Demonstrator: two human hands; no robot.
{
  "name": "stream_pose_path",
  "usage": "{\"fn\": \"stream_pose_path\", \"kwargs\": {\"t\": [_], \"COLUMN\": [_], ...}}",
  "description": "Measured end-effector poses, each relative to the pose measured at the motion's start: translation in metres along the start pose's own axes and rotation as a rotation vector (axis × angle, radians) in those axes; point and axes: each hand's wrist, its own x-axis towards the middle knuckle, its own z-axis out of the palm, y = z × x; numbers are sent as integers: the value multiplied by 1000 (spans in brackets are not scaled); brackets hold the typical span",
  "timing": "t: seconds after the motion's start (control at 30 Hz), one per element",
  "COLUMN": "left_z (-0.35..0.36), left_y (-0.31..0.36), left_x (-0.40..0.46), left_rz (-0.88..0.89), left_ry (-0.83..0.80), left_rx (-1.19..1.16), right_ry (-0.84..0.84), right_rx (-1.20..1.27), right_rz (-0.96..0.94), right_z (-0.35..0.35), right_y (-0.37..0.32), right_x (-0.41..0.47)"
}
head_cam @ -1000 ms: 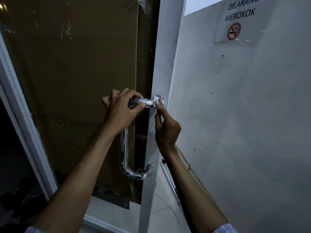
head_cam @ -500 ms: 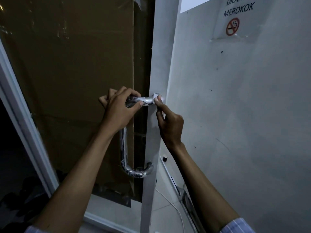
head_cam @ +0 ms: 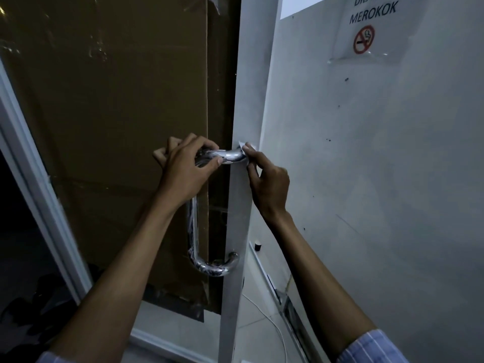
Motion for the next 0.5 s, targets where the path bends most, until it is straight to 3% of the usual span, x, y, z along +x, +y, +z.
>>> {"fn": "stream_pose_path", "kwargs": {"t": [0.1, 0.23, 0.37, 0.5], "left_z": [0, 2, 3, 2], "left_y": [0, 2, 1, 0], "left_x": [-1, -3, -2, -2], "left_rz": [-3, -3, -7, -3], "left_ry": [10, 56, 58, 61], "left_rx": [13, 107, 93, 94], "right_ry": [-47, -76, -137, -91], "right_rx": [-5, -27, -38, -24], "right_rz": [-46, 30, -69, 50], "right_z": [-7, -11, -11, -13], "right_y": [0, 1, -1, 0], "right_x": [6, 13, 7, 13]}}
